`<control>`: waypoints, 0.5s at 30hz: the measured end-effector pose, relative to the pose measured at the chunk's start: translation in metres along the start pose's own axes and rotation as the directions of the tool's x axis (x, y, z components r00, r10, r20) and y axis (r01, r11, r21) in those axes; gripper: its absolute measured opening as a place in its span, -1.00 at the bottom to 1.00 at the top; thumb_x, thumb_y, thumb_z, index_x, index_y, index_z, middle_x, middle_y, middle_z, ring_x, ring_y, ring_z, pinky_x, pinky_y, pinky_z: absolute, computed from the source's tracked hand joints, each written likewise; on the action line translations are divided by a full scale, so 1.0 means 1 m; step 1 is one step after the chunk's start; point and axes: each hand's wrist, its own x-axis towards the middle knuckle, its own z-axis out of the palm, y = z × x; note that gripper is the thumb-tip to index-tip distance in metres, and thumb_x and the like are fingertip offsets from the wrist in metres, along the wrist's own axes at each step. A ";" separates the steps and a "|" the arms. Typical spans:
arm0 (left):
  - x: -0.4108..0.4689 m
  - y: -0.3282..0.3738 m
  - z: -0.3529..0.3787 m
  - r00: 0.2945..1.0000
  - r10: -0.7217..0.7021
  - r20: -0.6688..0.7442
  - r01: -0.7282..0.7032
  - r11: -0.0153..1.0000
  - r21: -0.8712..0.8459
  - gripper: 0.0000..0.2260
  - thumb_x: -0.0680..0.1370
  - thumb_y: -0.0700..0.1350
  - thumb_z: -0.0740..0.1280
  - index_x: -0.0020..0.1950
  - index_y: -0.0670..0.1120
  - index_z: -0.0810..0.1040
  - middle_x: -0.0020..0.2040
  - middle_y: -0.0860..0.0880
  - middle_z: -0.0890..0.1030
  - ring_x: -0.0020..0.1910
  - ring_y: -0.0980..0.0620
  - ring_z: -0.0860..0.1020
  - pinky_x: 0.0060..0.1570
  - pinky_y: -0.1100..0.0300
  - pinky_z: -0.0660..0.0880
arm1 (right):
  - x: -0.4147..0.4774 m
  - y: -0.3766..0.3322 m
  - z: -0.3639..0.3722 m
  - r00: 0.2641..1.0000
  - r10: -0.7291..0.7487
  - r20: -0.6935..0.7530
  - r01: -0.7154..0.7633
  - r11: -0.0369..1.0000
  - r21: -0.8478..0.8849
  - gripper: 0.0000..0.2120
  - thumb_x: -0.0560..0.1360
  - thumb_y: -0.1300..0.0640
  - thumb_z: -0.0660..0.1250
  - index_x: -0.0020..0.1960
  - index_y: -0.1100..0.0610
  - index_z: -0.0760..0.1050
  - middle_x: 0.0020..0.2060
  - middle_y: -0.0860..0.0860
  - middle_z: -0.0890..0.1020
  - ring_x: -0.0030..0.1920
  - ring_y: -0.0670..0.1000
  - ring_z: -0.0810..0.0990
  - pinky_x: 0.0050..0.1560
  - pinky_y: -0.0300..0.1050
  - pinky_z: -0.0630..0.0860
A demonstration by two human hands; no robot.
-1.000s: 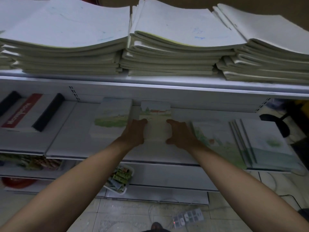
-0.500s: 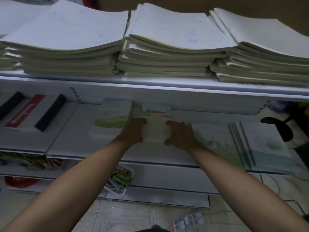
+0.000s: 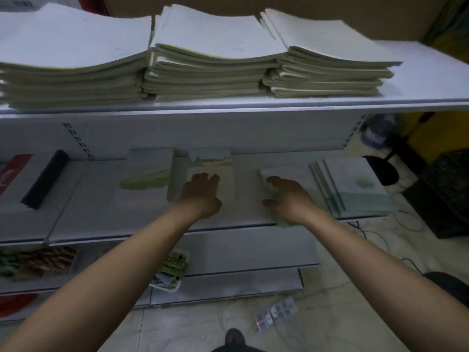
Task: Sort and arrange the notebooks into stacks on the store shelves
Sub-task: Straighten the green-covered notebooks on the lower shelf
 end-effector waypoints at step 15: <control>0.016 0.153 0.045 0.933 -0.250 0.258 0.311 0.200 -0.929 -0.43 0.55 -0.16 0.40 0.52 -0.21 0.31 0.31 -0.20 0.53 0.24 -0.23 0.58 0.23 -0.12 0.59 | -0.015 0.088 -0.013 0.971 0.235 -0.036 -0.223 0.953 0.205 -0.45 0.55 0.07 0.34 0.50 0.14 0.30 0.33 0.17 0.54 0.28 0.19 0.54 0.01 -0.17 0.44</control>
